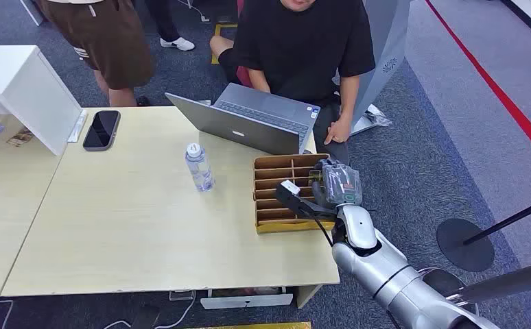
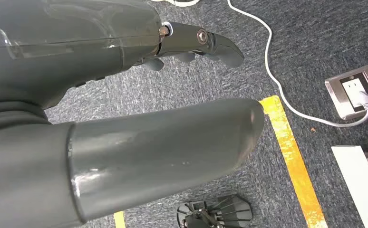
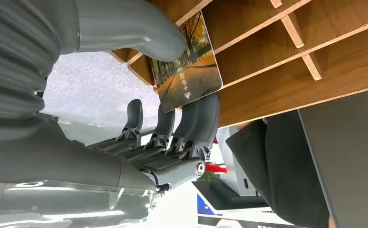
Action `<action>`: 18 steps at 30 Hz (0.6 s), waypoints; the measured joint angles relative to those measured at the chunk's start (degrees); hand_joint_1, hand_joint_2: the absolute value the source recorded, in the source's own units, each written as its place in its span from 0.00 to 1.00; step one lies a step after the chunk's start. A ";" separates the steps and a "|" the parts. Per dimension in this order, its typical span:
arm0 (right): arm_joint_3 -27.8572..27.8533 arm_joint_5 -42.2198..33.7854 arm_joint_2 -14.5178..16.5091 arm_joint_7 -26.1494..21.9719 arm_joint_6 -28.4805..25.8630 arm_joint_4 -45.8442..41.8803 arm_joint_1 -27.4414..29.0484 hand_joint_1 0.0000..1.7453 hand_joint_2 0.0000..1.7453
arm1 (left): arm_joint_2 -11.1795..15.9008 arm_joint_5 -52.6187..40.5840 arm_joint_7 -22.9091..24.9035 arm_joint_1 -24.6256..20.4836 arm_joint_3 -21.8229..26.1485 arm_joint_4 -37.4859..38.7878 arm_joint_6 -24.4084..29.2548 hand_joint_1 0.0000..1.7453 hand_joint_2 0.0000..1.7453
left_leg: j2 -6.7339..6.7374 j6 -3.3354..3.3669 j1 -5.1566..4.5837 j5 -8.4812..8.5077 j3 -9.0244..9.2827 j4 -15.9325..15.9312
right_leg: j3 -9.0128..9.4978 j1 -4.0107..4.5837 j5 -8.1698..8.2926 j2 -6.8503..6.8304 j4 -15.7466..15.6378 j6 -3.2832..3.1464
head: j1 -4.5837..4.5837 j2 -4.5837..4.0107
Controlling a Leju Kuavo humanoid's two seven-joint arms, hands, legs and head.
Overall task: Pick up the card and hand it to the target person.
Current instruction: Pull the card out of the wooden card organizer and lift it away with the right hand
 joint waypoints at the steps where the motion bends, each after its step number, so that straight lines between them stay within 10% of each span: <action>1: 0.04 0.01 0.00 0.01 0.00 0.01 -0.01 0.50 1.00 | 0.00 0.00 -0.01 0.00 0.00 0.00 0.00 0.00 0.00 | 0.00 0.00 0.00 0.00 0.00 0.00 | 0.00 0.00 0.00 0.00 0.00 0.00 | 0.00 0.00; 18: 0.72 2.84 -0.39 0.87 1.54 0.04 -0.18 0.78 1.00 | 0.00 -0.01 -0.03 0.01 0.00 0.00 0.00 0.00 0.00 | 0.01 0.00 0.00 0.00 0.02 0.00 | 0.00 0.00 0.00 0.01 0.00 0.00 | -0.01 0.00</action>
